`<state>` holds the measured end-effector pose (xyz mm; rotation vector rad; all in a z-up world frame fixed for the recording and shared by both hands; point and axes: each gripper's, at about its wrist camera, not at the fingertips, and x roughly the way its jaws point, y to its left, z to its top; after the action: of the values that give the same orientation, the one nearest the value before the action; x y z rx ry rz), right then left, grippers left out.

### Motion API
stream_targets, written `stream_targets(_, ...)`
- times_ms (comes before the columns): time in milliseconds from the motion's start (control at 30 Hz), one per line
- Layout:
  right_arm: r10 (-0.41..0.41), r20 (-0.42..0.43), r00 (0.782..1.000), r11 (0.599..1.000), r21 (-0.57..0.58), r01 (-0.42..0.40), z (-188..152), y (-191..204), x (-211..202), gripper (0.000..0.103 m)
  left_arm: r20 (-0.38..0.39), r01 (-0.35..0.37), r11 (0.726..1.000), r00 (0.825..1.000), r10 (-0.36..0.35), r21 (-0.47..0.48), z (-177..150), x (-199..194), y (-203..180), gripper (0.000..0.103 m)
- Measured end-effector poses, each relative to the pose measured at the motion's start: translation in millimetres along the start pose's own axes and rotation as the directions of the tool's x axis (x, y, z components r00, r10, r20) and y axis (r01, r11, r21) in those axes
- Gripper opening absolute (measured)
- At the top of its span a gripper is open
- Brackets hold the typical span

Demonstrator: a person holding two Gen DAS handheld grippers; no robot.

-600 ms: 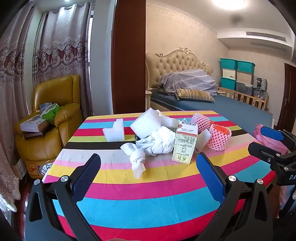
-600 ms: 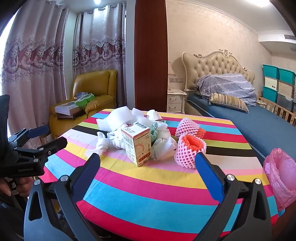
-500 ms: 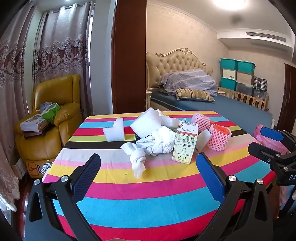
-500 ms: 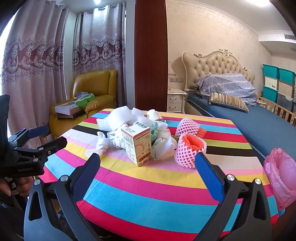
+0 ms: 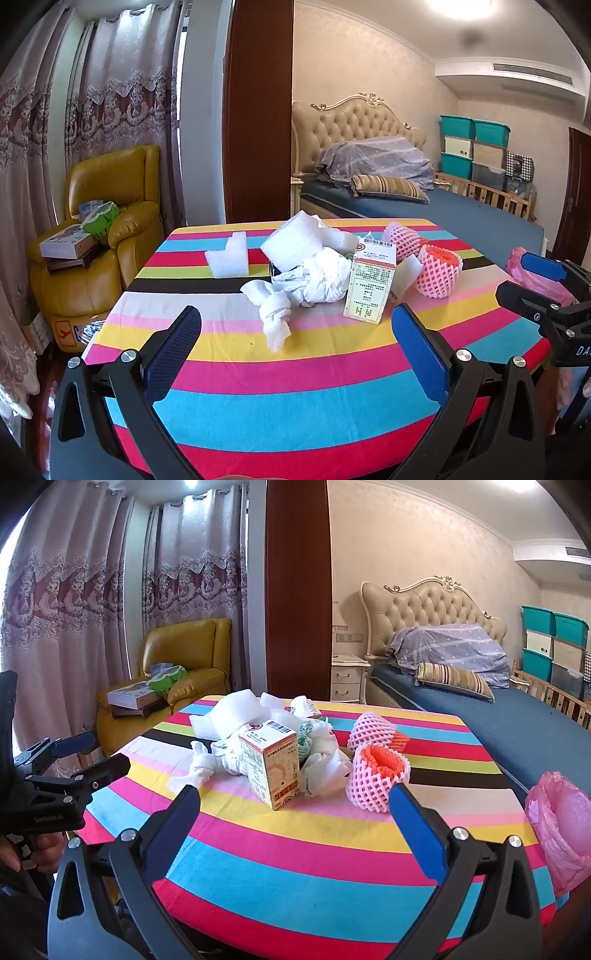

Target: Collect trash

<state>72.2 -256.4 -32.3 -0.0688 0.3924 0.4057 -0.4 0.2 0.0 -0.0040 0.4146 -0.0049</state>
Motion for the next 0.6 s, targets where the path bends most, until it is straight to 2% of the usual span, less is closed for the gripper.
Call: stream_targets(600,-0.02,-0.001,1.0,1.0,0.008,0.02,-2.5,-1.7,3.9,0.099,-0.004,0.002,1.0,1.0,-0.002,-0.002,-3.8,4.3,1.7,0.097)
